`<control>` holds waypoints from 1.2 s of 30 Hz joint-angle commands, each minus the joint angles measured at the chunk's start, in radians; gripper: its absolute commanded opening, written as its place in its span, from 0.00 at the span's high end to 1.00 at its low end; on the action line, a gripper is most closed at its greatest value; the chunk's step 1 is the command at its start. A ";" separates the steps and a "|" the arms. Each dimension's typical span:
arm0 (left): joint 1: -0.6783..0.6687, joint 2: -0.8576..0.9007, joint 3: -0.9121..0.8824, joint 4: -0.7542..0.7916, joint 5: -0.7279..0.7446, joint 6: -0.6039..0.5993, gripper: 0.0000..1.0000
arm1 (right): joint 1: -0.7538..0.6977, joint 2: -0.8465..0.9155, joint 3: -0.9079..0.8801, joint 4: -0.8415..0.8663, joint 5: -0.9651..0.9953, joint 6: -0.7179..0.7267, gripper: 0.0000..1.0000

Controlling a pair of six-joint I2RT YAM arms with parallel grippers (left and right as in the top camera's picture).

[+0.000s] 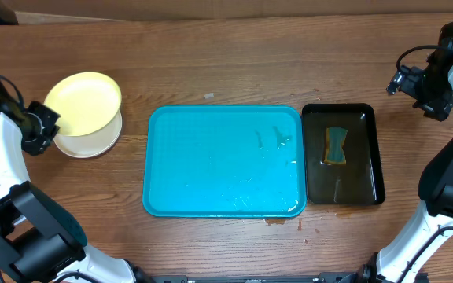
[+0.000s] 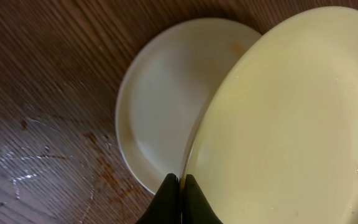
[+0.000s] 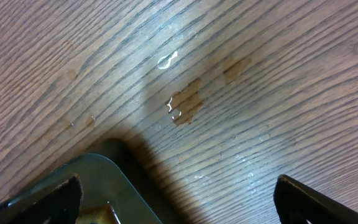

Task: Clean dirty plates on tray and stack at the side
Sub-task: 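Carry the yellow plate left and stack it on the white plates, then release the yellow plate and raise the left gripper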

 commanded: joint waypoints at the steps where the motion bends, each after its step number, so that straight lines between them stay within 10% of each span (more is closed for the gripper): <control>1: 0.014 0.000 -0.005 0.018 -0.093 0.000 0.96 | -0.004 -0.020 0.007 0.001 -0.005 0.004 0.00; 17: 0.008 0.011 -0.157 0.203 -0.134 -0.030 0.94 | -0.004 -0.020 0.007 0.001 -0.005 0.004 0.00; 23: 0.008 0.011 -0.163 0.219 -0.019 -0.010 0.12 | -0.004 -0.020 0.007 0.001 -0.005 0.004 0.00; 29: -0.045 0.011 -0.163 0.297 0.515 0.266 0.05 | -0.004 -0.020 0.007 0.001 -0.005 0.004 0.00; 36: -0.222 0.011 -0.163 0.311 0.467 0.293 0.00 | -0.004 -0.020 0.007 0.001 -0.005 0.004 0.00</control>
